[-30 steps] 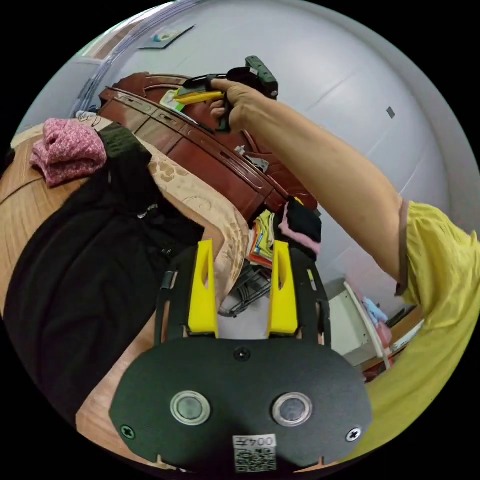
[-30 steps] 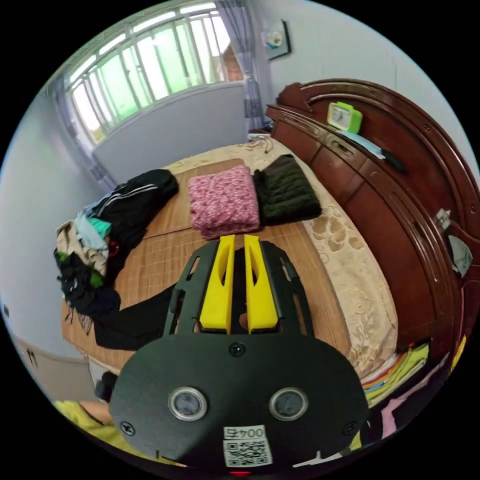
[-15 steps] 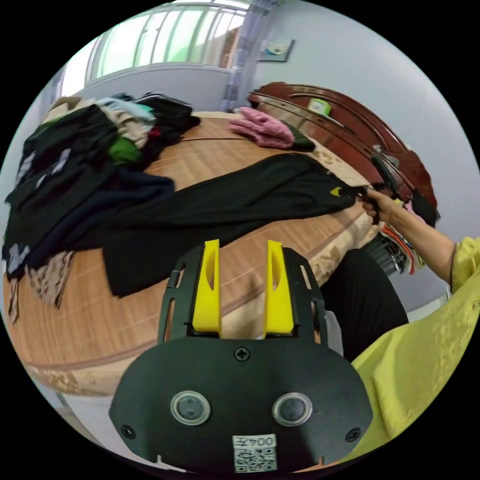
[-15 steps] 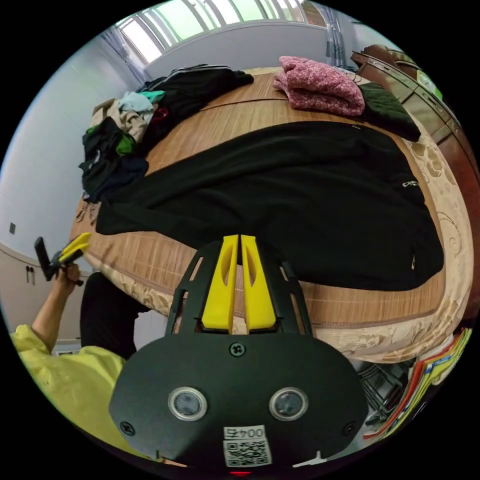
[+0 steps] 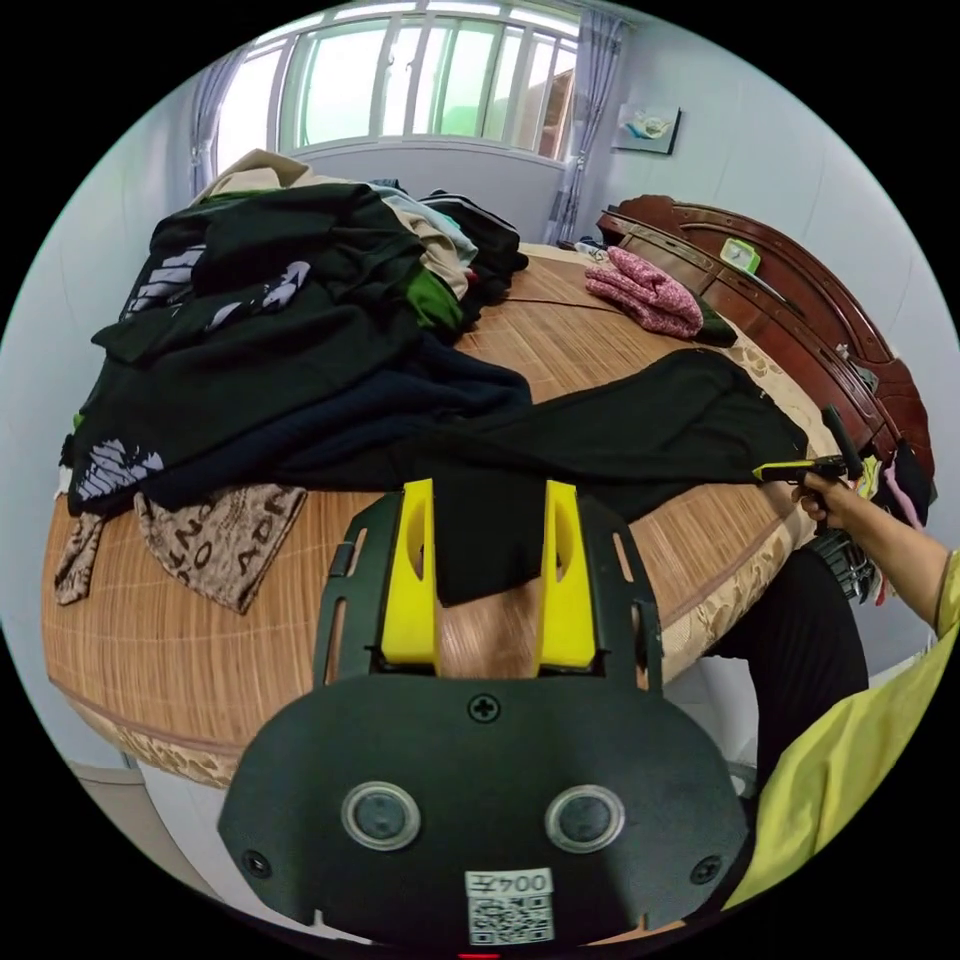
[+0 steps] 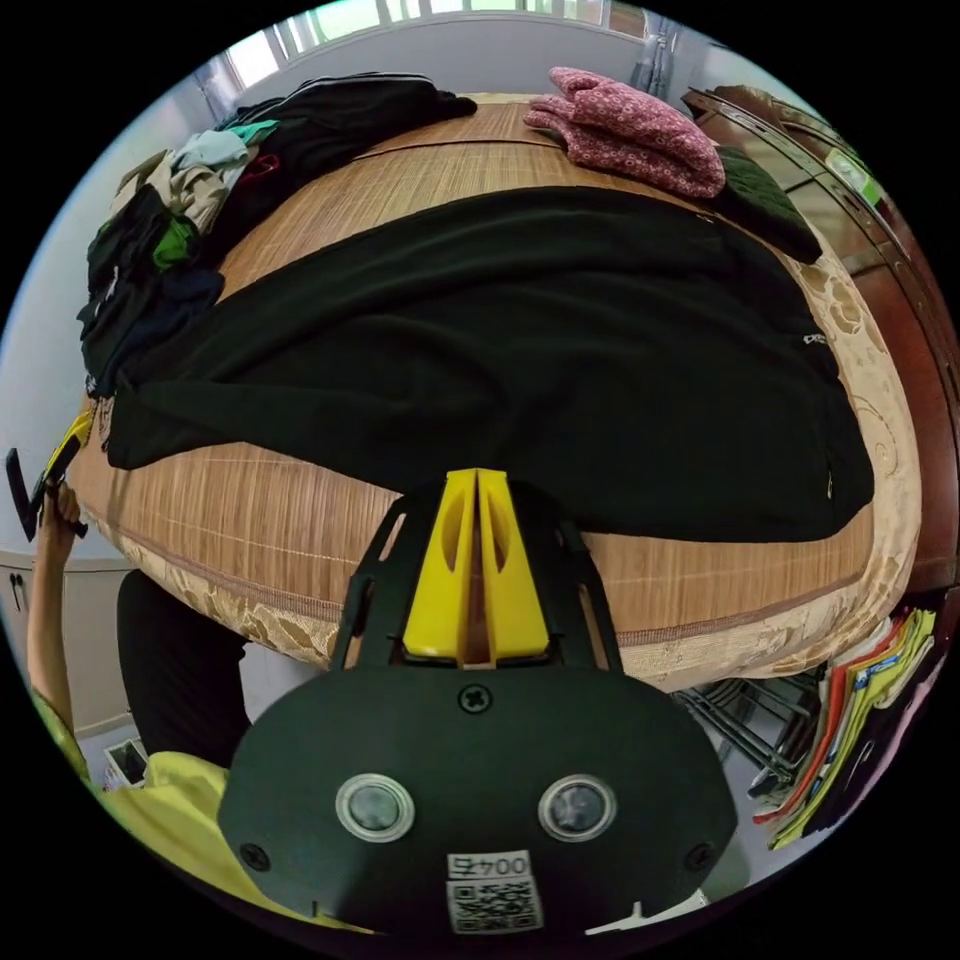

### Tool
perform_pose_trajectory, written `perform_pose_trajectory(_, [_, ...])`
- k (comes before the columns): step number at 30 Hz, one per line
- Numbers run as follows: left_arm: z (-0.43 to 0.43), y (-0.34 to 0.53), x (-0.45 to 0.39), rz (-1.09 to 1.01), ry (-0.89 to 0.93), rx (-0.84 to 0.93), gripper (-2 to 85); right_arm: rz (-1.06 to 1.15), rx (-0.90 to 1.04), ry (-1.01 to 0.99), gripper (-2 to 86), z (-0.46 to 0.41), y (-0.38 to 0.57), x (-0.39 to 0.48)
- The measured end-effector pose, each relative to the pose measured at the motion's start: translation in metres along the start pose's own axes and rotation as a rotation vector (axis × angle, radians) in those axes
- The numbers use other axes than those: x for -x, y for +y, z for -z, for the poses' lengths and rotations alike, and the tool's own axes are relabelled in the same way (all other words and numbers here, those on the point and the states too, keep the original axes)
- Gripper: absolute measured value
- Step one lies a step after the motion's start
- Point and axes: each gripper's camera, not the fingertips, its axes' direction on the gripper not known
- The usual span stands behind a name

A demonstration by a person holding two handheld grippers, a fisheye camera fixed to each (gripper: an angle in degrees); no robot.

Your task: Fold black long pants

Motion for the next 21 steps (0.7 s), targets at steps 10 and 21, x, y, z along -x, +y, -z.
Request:
perform_pose_trajectory(10, [-0.058, -0.013, 0.075, 0.054, 0.127, 0.137, 7.3, -0.052, 0.005, -0.136, -0.8, -0.050, 0.059, -0.060])
perform_pose_trajectory(21, [0.046, 0.058, 0.091, -0.175, 0.209, -0.109, 1.1, 0.003, 0.073, -0.063, -0.6, -0.088, 0.135, -0.084])
